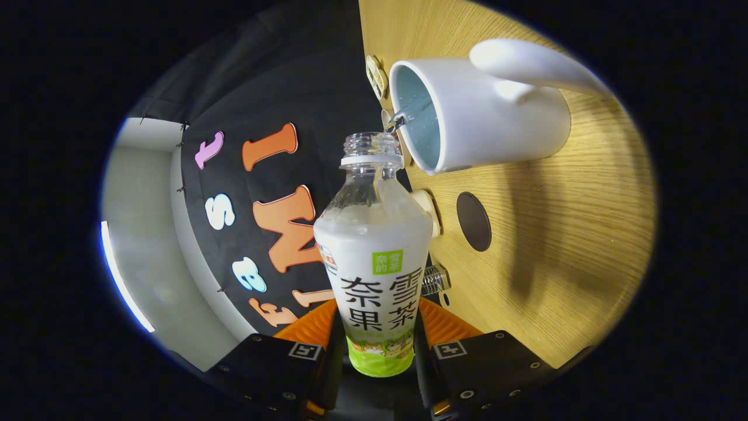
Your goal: Take the bottle from table, then pour the juice into the cup, finally place the bottle on the coaster
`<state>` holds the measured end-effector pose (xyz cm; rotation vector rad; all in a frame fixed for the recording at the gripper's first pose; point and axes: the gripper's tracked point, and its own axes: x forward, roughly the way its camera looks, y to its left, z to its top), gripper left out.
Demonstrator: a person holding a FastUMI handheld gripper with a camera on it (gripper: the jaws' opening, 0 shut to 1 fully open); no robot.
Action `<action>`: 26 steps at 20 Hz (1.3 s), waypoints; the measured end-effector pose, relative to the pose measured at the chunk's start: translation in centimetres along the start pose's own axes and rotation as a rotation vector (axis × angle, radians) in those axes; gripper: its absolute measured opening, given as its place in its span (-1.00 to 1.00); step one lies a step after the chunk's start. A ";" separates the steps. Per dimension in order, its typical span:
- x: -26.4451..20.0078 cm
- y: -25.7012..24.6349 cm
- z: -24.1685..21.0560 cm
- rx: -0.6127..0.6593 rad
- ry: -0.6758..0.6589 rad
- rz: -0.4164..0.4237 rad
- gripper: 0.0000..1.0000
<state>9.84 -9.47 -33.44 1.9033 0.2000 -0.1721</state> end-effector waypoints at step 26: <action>-0.1 3.1 1.3 0.130 -0.045 0.060 0.09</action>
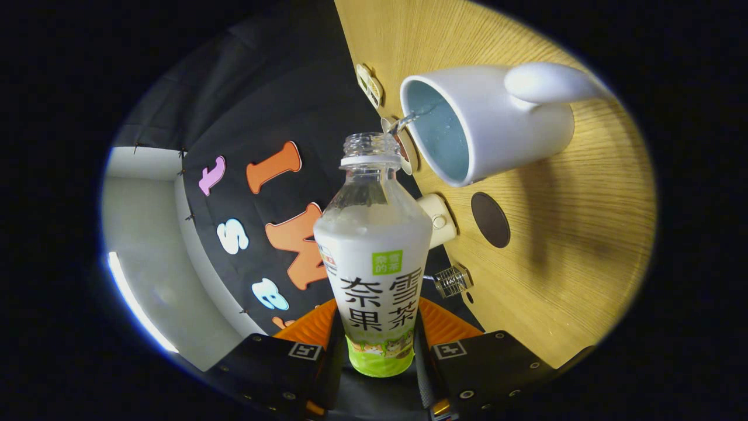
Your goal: Take the bottle from table, then pour the juice into the cup, finally place the bottle on the coaster
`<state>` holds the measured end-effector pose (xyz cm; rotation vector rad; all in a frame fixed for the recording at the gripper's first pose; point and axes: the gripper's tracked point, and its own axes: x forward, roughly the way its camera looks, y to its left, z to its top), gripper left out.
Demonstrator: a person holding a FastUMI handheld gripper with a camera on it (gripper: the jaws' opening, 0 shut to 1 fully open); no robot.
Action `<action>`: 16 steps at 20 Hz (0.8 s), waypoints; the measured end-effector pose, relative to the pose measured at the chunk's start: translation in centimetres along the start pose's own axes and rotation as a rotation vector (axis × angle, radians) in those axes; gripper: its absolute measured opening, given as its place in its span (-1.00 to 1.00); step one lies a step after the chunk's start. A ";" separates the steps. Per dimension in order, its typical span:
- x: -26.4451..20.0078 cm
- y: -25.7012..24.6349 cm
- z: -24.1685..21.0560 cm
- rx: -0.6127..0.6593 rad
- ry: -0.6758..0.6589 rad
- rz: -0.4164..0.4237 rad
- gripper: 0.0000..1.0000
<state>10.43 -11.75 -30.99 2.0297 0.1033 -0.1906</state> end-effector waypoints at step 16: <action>0.5 1.1 0.4 0.111 -0.015 0.016 0.09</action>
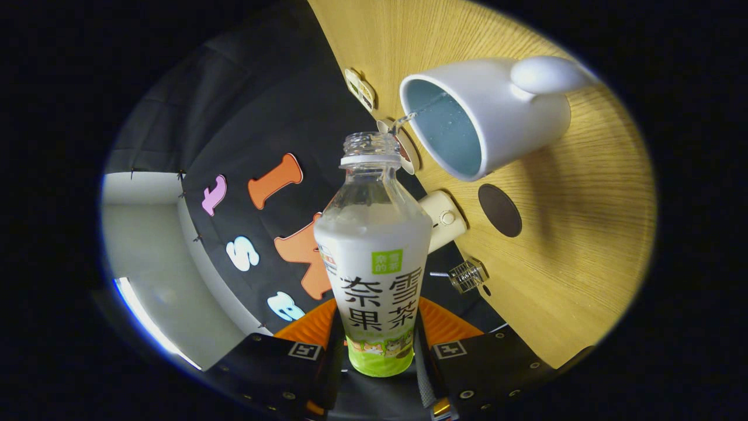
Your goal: Take the bottle from table, then pour the juice into the cup, finally place the bottle on the coaster
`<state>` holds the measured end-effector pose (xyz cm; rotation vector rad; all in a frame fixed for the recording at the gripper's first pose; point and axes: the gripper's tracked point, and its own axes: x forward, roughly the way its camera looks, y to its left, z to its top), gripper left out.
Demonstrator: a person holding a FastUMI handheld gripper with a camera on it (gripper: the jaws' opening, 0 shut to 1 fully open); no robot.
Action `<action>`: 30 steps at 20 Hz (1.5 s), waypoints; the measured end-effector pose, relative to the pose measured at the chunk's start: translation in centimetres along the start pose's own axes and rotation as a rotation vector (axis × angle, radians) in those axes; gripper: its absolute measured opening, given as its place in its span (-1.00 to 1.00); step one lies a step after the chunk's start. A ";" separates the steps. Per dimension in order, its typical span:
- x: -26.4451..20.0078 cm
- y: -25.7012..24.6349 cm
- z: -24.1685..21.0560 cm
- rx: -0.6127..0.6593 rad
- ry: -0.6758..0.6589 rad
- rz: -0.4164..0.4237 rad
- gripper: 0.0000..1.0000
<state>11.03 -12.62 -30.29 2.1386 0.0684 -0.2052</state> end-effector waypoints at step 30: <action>0.7 2.8 -1.7 0.182 0.009 0.075 0.10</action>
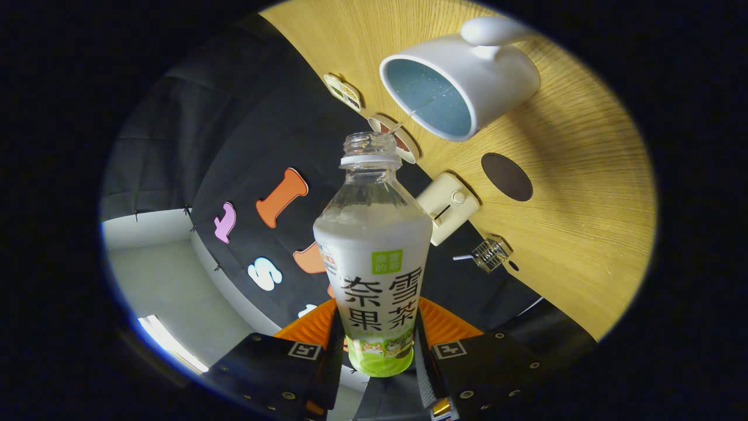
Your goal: Take the bottle from table, then pour the juice into the cup, finally place the bottle on the coaster
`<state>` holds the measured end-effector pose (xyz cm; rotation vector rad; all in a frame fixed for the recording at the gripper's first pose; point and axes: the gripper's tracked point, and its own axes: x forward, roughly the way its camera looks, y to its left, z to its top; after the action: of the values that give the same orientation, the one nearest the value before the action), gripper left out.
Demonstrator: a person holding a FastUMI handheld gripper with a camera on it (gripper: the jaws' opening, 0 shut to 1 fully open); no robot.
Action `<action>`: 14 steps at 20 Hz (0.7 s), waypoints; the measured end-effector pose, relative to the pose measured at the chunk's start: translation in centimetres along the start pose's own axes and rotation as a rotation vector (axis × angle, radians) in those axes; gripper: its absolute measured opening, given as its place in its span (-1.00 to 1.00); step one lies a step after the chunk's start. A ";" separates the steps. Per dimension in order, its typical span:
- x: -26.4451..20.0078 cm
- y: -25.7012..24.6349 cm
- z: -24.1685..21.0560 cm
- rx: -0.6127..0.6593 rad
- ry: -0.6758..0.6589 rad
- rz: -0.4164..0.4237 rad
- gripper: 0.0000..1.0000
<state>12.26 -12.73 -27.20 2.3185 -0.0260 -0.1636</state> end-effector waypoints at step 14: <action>-0.2 -6.1 2.6 -0.348 -0.022 -0.194 0.09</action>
<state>11.59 -10.42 -33.37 1.9690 0.2025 -0.2691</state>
